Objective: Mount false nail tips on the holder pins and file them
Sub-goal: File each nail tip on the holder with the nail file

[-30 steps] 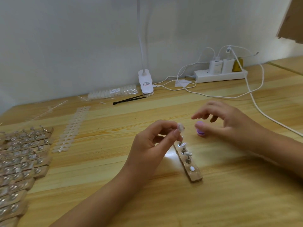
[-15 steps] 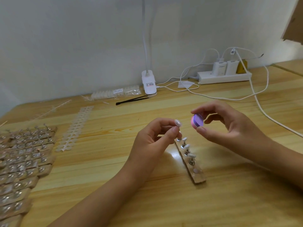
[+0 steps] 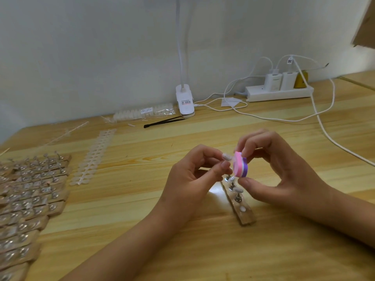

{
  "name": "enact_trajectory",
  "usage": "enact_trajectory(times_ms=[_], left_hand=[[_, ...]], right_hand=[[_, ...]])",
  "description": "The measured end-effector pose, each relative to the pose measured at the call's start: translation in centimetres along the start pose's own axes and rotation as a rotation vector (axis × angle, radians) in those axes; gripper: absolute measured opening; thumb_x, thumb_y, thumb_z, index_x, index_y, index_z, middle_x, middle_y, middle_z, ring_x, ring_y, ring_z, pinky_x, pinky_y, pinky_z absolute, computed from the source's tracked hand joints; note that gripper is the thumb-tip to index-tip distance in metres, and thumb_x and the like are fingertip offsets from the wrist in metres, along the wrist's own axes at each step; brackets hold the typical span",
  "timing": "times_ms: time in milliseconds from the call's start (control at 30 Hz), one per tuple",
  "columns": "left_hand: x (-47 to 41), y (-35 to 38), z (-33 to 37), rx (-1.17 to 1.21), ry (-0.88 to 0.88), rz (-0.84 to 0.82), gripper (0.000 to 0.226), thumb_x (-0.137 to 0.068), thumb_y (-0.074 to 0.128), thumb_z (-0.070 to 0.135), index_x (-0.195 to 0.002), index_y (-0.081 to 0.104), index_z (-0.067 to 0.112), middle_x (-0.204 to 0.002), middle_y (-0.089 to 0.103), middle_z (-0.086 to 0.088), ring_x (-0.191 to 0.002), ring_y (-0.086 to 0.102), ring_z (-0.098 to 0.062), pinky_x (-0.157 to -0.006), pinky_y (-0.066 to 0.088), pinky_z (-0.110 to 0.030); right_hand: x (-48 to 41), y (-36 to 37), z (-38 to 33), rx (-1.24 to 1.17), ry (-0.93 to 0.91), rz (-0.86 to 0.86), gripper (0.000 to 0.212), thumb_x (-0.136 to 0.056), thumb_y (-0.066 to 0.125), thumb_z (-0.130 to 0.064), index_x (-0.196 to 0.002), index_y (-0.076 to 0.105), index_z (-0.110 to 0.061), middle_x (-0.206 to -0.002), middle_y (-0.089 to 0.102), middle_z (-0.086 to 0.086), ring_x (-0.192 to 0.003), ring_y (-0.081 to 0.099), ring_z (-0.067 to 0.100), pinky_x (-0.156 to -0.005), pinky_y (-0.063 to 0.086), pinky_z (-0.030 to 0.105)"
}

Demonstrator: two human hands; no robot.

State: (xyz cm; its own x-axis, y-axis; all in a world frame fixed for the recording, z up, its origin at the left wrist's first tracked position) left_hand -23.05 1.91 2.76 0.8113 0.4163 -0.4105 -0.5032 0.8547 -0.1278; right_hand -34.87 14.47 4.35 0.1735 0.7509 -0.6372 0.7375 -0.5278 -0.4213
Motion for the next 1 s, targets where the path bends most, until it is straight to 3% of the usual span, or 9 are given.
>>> enact_trajectory(times_ms=[133, 267, 400, 533, 633, 767, 900, 1000], left_hand=[[0.07, 0.12, 0.03, 0.001, 0.008, 0.008, 0.008, -0.087, 0.067, 0.012, -0.089, 0.065, 0.019, -0.079, 0.071, -0.003, -0.077, 0.069, -0.008, -0.070, 0.053, -0.019], [0.17, 0.00, 0.22, -0.020, 0.027, 0.018, 0.009, -0.087, 0.067, 0.011, -0.088, 0.065, 0.019, -0.082, 0.073, 0.001, -0.076, 0.070, -0.007, -0.071, 0.053, -0.019], [0.12, -0.01, 0.32, -0.028, 0.031, 0.041, 0.009, -0.087, 0.068, 0.015, -0.084, 0.063, 0.022, -0.086, 0.073, -0.004, -0.078, 0.070, -0.009, -0.072, 0.053, -0.020], [0.20, 0.09, 0.22, -0.024, 0.027, 0.026, 0.006, -0.087, 0.067, 0.013, -0.085, 0.062, 0.015, -0.084, 0.073, -0.001, -0.078, 0.070, -0.009, -0.072, 0.054, -0.020], [0.25, 0.20, 0.24, -0.011, 0.020, 0.035, 0.008, -0.087, 0.068, 0.018, -0.084, 0.061, 0.016, -0.080, 0.072, 0.001, -0.076, 0.070, -0.008, -0.071, 0.052, -0.019], [0.25, 0.26, 0.34, -0.005, 0.025, 0.021, 0.007, -0.084, 0.065, 0.019, -0.086, 0.061, 0.015, -0.085, 0.073, 0.003, -0.077, 0.069, -0.006, -0.072, 0.053, -0.018], [0.31, 0.18, 0.35, -0.008, 0.017, 0.032, 0.007, -0.084, 0.065, 0.022, -0.085, 0.060, 0.017, -0.085, 0.073, -0.001, -0.078, 0.070, -0.008, -0.072, 0.053, -0.018], [0.26, 0.19, 0.26, -0.020, 0.018, 0.034, 0.009, -0.087, 0.067, 0.021, -0.085, 0.061, 0.016, -0.087, 0.073, -0.002, -0.079, 0.070, -0.009, -0.072, 0.053, -0.019]], right_hand=[[-0.17, -0.31, 0.34, -0.003, 0.015, 0.064, 0.030, -0.080, 0.069, -0.022, -0.104, 0.054, -0.016, -0.104, 0.055, 0.007, -0.097, 0.059, 0.029, -0.084, 0.053, 0.042], [0.05, 0.29, -0.37, 0.077, -0.112, -0.002, 0.030, -0.081, 0.073, -0.020, -0.105, 0.057, -0.013, -0.107, 0.053, 0.006, -0.096, 0.059, 0.028, -0.081, 0.053, 0.037], [-0.21, -0.20, 0.29, 0.017, -0.010, 0.079, 0.031, -0.080, 0.073, -0.026, -0.104, 0.057, -0.013, -0.105, 0.055, 0.005, -0.095, 0.060, 0.026, -0.081, 0.054, 0.041], [0.04, 0.30, -0.19, 0.089, -0.117, 0.007, 0.029, -0.082, 0.073, -0.024, -0.105, 0.059, -0.015, -0.107, 0.053, 0.005, -0.097, 0.059, 0.026, -0.082, 0.053, 0.036], [-0.25, -0.36, 0.50, 0.002, -0.022, 0.107, 0.031, -0.080, 0.072, -0.023, -0.105, 0.057, -0.016, -0.106, 0.054, 0.007, -0.097, 0.060, 0.025, -0.085, 0.055, 0.039], [0.05, 0.19, 0.00, 0.058, -0.115, 0.021, 0.030, -0.082, 0.073, -0.018, -0.107, 0.057, -0.015, -0.109, 0.052, 0.008, -0.099, 0.059, 0.028, -0.085, 0.053, 0.035], [-0.14, -0.25, 0.47, -0.009, -0.025, 0.096, 0.031, -0.080, 0.073, -0.023, -0.106, 0.056, -0.017, -0.109, 0.053, 0.006, -0.100, 0.060, 0.025, -0.086, 0.054, 0.036], [0.10, 0.28, 0.08, 0.043, -0.080, 0.044, 0.030, -0.081, 0.074, -0.023, -0.106, 0.057, -0.020, -0.110, 0.052, 0.004, -0.099, 0.059, 0.026, -0.085, 0.053, 0.035]])
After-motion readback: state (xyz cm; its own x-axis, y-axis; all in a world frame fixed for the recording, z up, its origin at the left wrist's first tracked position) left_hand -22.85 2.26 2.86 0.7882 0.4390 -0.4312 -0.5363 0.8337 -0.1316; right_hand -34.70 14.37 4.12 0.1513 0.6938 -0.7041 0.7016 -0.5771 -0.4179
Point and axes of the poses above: each hand's wrist, its own x-axis away from the middle knuckle, its own y-axis out of the palm, z = x × y, the point moved 4 cm from there along -x, towards the middle knuckle
